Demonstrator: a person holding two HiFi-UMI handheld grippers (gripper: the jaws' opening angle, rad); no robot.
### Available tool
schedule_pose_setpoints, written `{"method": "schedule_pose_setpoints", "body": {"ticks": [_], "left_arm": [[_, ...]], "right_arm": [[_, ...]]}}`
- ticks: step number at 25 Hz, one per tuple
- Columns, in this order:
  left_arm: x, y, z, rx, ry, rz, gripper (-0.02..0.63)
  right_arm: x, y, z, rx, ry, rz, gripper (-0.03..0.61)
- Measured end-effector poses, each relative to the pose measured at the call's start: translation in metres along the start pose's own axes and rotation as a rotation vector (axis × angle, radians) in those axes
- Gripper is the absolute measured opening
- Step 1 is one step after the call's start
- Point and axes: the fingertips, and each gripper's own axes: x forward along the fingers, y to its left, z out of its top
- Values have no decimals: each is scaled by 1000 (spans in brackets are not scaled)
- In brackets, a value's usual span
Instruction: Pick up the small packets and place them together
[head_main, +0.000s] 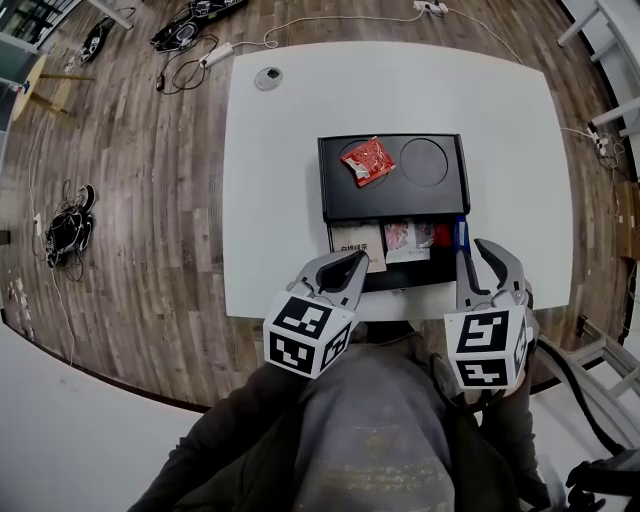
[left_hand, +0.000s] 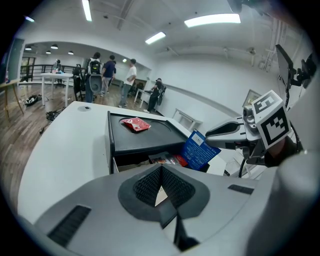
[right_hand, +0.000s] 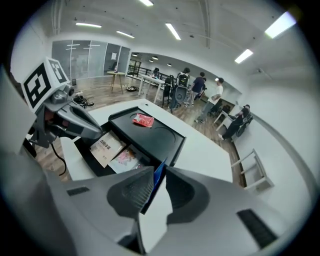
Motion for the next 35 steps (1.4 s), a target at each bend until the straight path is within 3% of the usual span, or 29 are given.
{"method": "schedule_pose_setpoints", "body": {"ticks": [5,8,9,14,18,25,35], "left_arm": [[-2,0,0,3,0,-6,-8],[-1,0,0,2,4,-9,-8],[0,0,0,2,5,-9,-8],[1,1,1,4,6,-15,-8],[1,2,0,-1,7,-18,-8],[2,2,4,-4,0,-19,-8],[-8,-7,9,26,-34,-37,-8]], "right_arm": [[-3,-17,-9,218,-16,95,74],[-1,-26,-13,219,6,79,71],[0,-27,-14,220,7,79,35],[2,-32,-18,294,-1,104,35],[1,-28,-15,350,-29,165,35],[-10,-19,-4,361,-60,232,3],[-37,-4,27,322,-135,237,3]]}}
